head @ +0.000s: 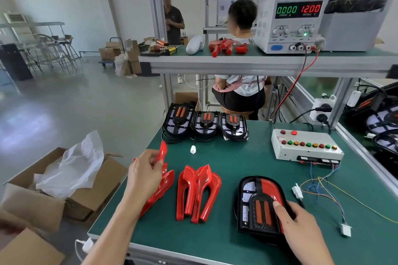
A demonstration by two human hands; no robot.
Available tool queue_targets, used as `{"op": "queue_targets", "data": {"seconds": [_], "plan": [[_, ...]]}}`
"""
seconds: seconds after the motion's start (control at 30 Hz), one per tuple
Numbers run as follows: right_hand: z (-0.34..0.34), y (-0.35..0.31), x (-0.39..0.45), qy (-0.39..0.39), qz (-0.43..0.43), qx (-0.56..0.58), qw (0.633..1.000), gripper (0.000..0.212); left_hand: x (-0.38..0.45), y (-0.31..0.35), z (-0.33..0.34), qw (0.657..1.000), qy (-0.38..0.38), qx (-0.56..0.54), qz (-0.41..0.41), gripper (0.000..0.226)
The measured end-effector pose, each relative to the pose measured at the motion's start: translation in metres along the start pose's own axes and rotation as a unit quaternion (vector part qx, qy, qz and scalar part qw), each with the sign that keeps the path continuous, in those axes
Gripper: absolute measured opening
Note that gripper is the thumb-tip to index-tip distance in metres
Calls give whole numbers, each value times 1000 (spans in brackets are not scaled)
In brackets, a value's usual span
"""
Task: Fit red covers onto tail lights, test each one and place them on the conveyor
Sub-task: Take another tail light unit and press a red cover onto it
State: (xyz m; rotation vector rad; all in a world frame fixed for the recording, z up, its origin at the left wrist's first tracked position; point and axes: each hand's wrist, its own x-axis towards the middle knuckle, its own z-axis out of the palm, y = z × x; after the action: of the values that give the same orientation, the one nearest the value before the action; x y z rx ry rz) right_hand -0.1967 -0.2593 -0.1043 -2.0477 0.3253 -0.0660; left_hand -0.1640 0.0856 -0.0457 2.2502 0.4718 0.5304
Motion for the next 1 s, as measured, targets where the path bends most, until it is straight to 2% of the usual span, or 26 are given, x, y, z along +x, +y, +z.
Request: {"op": "queue_targets", "data": {"seconds": [0.1, 0.2, 0.23, 0.27, 0.37, 0.47, 0.6, 0.8, 1.0], "plan": [[1, 1, 1, 3, -1, 9, 1000, 14, -11, 29, 6, 980, -49, -187, -37, 23], [4, 2, 1, 8, 0, 19, 1000, 15, -30, 56, 23, 918, -163, -347, -104, 20], [4, 3, 1, 9, 1, 24, 1000, 15, -38, 64, 32, 898, -196, -377, -111, 17], [5, 4, 2, 11, 1, 30, 999, 14, -45, 72, 42, 893, -213, -382, -105, 13], [8, 9, 1, 31, -9, 45, 998, 11, -67, 87, 81, 929, -217, -297, -42, 7], [12, 10, -1, 62, -10, 72, 995, 6, -82, 93, 108, 965, -212, -151, 23, 17], [15, 11, -5, 86, -12, 97, 991, 7, -89, 97, 117, 972, -202, -109, 45, 34], [22, 11, -10, 90, -21, 103, 990, 18, -92, 103, 123, 978, -142, 35, 148, 26], [24, 13, -8, 89, -26, 98, 991, 29, -100, 92, 133, 973, -109, 69, 189, 32]]}}
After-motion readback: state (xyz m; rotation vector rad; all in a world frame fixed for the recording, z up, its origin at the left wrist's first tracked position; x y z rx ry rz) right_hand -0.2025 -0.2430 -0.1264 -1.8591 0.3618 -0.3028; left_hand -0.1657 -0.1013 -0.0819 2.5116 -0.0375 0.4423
